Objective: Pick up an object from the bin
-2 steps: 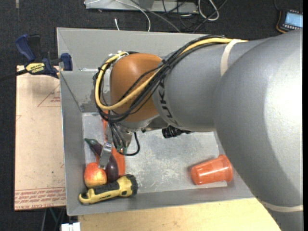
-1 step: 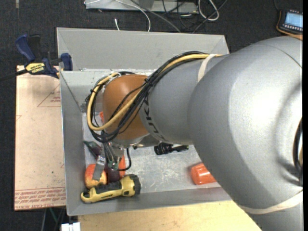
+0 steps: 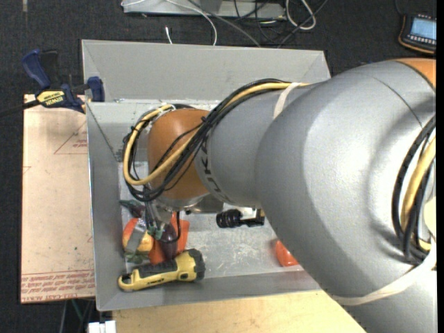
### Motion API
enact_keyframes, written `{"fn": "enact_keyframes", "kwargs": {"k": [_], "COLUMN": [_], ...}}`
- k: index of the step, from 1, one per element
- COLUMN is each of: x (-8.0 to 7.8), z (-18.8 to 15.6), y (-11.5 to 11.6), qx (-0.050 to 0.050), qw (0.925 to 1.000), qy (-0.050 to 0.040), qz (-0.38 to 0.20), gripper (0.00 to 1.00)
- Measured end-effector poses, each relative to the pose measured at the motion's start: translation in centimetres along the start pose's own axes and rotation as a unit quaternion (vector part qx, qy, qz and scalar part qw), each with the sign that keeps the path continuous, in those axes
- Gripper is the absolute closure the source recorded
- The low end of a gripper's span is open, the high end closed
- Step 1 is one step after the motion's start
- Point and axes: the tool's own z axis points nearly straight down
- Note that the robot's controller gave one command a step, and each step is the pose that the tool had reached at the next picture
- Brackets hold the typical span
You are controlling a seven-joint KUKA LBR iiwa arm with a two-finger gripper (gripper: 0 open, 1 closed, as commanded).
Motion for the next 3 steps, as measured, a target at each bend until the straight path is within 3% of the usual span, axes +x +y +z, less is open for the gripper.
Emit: {"fn": "enact_keyframes", "kwargs": {"k": [1, 3], "x": [0.04, -0.01], "z": [-0.26, -0.57], "y": [0.45, 0.63], "qx": [0.0, -0.001], "qw": [0.999, 0.9985], "qy": [-0.0008, -0.0025], "qz": [0.045, 0.054], "gripper": [1.0, 1.0]}}
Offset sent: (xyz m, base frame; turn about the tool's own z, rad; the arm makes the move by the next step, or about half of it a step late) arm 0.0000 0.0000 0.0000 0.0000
